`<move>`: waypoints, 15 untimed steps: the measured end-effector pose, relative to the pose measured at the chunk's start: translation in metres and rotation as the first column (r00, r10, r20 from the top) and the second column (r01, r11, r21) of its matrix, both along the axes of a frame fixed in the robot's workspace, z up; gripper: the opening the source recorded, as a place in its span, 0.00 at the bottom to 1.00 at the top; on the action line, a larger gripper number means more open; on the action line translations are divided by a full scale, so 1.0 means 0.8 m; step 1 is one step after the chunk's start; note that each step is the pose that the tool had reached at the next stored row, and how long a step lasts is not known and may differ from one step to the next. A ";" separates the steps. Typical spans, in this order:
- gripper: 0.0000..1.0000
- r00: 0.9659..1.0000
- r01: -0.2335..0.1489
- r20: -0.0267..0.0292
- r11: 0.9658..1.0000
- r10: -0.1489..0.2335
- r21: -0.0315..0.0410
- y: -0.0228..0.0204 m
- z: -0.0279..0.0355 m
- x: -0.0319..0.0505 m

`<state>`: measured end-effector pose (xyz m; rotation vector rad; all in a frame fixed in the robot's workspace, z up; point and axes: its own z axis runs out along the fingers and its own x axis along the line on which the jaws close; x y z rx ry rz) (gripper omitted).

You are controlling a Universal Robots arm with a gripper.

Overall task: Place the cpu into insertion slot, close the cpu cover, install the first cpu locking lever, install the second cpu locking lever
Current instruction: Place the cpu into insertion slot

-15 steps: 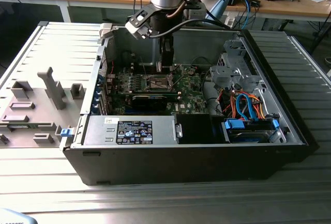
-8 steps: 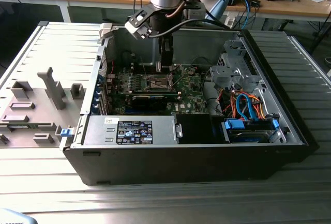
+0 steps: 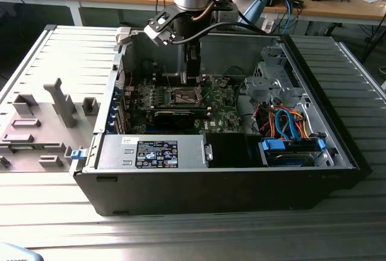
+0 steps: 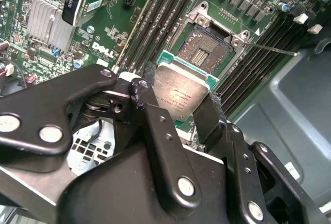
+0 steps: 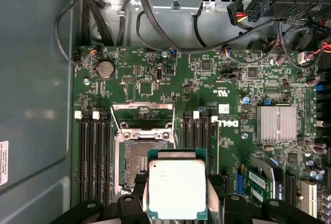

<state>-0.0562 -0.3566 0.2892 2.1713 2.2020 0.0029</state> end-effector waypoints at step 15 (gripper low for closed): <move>0.54 1.000 0.000 0.000 1.000 0.000 0.000 0.0005 -0.0023 -0.005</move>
